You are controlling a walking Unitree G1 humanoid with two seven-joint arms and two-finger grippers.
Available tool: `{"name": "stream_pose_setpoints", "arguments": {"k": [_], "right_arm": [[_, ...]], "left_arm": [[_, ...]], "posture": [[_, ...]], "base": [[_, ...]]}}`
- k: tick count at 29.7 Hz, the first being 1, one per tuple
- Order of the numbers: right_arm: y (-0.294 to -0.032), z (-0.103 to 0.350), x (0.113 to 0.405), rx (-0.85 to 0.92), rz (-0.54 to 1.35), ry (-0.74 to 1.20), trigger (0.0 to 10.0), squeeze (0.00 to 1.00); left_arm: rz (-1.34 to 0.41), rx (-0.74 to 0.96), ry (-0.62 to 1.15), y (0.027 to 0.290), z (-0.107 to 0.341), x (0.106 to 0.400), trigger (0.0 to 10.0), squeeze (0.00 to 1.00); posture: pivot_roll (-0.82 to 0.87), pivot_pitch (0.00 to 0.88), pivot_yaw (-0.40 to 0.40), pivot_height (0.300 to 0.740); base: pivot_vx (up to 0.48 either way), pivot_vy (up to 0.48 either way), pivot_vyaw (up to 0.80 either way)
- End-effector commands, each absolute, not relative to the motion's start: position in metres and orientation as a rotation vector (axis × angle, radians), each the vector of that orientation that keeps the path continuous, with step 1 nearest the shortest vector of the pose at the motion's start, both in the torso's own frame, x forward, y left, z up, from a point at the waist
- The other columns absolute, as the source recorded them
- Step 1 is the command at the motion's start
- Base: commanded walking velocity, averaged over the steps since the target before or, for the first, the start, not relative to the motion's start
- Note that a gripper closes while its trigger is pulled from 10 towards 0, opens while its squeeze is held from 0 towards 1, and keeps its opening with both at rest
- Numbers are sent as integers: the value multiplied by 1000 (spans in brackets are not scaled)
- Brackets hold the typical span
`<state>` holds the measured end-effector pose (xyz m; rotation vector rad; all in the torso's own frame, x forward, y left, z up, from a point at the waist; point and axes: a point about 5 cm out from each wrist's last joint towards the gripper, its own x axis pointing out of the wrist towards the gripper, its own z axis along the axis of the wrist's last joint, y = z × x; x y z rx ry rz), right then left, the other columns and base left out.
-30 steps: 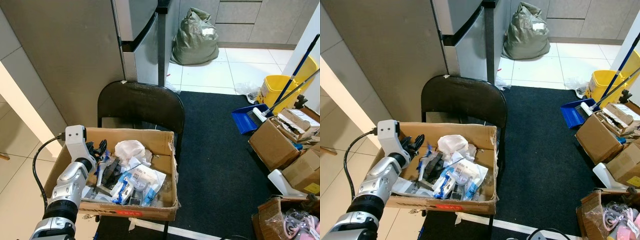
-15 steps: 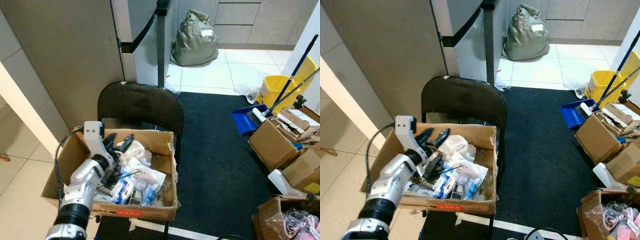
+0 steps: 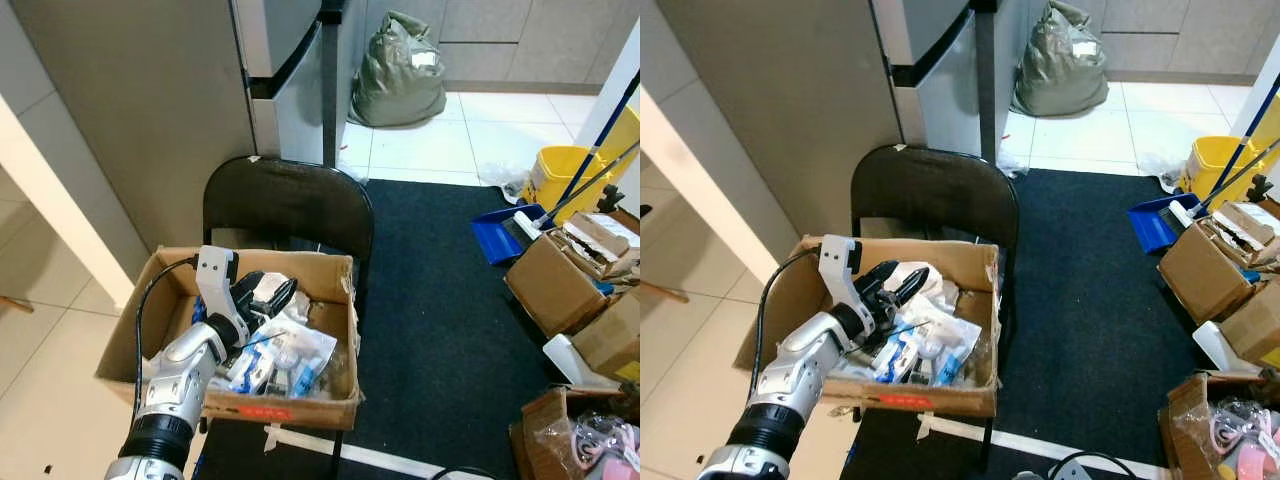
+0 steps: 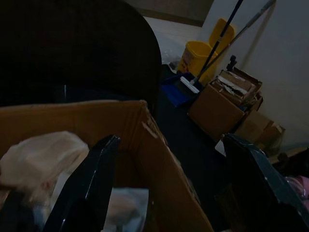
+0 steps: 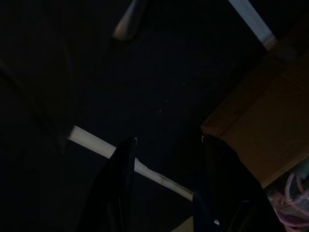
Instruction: Picking trash to rubbish bin
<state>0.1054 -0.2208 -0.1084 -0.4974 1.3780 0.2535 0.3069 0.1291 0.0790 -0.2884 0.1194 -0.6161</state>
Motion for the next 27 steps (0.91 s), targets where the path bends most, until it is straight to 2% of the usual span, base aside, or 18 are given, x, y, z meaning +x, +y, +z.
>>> {"name": "stream_pose_setpoints", "arguments": {"k": [1, 20, 27], "right_arm": [[-216, -110, 101, -489, 266, 1390, 10000, 0], [-222, -110, 99, -500, 260, 1394, 10000, 0], [-222, -110, 100, -499, 257, 1391, 10000, 0]], "left_arm": [[-624, -300, 148, 127, 73, 302, 10000, 0], [-665, -311, 198, 115, 62, 292, 10000, 0], [-625, -318, 309, 122, 34, 281, 10000, 0]], "posture": [[-7, 21, 85, 740], [-10, 27, 87, 740], [-12, 26, 88, 740]], "base": [[-371, 0, 0], [-374, 0, 0], [-381, 0, 0]]}}
